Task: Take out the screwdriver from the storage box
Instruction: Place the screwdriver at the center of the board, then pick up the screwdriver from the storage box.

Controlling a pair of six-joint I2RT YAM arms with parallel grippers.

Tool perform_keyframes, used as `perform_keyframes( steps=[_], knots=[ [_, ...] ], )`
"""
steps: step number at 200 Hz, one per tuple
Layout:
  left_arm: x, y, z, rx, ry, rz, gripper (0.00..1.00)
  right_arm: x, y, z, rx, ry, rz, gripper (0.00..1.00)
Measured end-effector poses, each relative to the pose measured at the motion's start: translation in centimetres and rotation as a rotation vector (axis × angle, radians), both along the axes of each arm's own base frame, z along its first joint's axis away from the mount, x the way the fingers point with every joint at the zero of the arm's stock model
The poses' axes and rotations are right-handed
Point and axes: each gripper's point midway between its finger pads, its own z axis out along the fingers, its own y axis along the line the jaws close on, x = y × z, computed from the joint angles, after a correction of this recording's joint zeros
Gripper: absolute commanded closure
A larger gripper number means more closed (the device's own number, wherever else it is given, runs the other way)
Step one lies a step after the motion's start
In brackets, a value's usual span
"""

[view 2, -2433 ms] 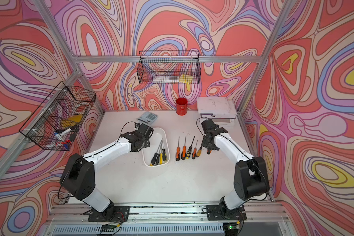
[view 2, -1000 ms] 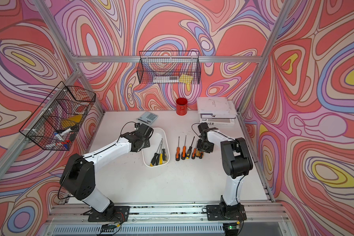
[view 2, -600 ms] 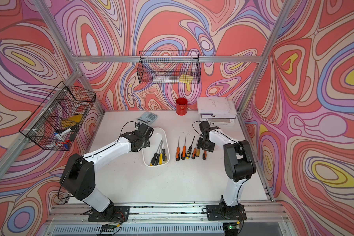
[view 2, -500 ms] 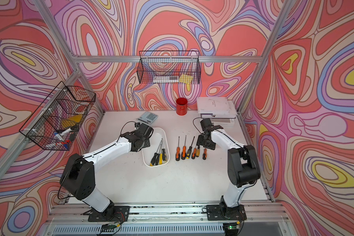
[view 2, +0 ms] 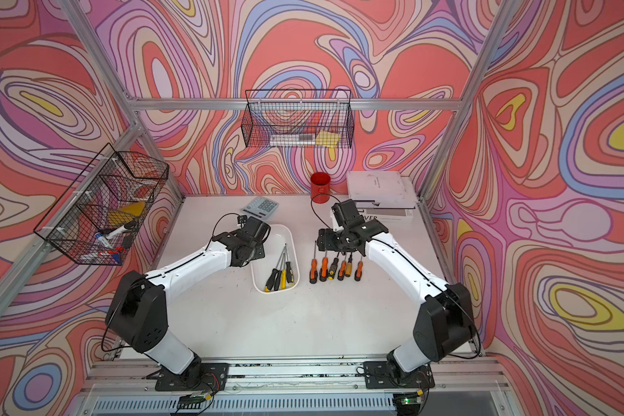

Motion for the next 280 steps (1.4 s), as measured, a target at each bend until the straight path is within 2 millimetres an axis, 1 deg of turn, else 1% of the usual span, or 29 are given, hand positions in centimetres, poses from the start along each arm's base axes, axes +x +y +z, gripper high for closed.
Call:
perform_keyframes(
  steps=[36, 61, 73, 84, 103, 128, 155, 197, 226, 251, 280],
  knots=[
    [0.0, 0.0, 0.0, -0.002, -0.001, -0.001, 1.00, -2.0, 4.6, 0.8, 0.164, 0.006, 0.075, 0.23],
    [0.0, -0.1, 0.0, -0.004, 0.001, -0.002, 1.00, -3.3, 8.4, 0.5, 0.227, 0.030, 0.143, 0.24],
    [0.0, -0.1, 0.0, -0.005, 0.001, -0.002, 1.00, -3.9, 10.1, -0.3, 0.245, 0.055, 0.172, 0.25],
    [0.0, -0.1, 0.0, -0.005, 0.001, -0.002, 1.00, -4.4, 11.6, -1.5, 0.251, 0.087, 0.193, 0.27],
    [0.0, -0.1, 0.0, -0.004, 0.001, -0.001, 1.00, -4.9, 13.3, -4.1, 0.240, 0.148, 0.206, 0.32],
    [0.0, -0.1, 0.0, -0.004, 0.000, -0.001, 1.00, -5.3, 14.2, -7.0, 0.224, 0.220, 0.195, 0.37],
    [0.0, -0.1, 0.0, -0.005, 0.001, -0.002, 1.00, -5.2, 15.1, -8.6, 0.231, 0.257, 0.185, 0.44],
    [0.0, -0.1, 0.0, -0.004, 0.000, -0.001, 1.00, -4.7, 17.1, -9.9, 0.267, 0.289, 0.177, 0.48],
    [0.0, -0.1, 0.0, -0.005, 0.000, -0.001, 1.00, -4.4, 18.0, -10.6, 0.275, 0.315, 0.160, 0.51],
    [0.0, -0.1, 0.0, -0.005, 0.001, -0.002, 1.00, -4.3, 18.2, -11.4, 0.276, 0.341, 0.134, 0.53],
    [0.0, -0.1, 0.0, -0.005, 0.001, -0.002, 1.00, -4.4, 18.1, -12.5, 0.270, 0.379, 0.095, 0.54]
  ],
)
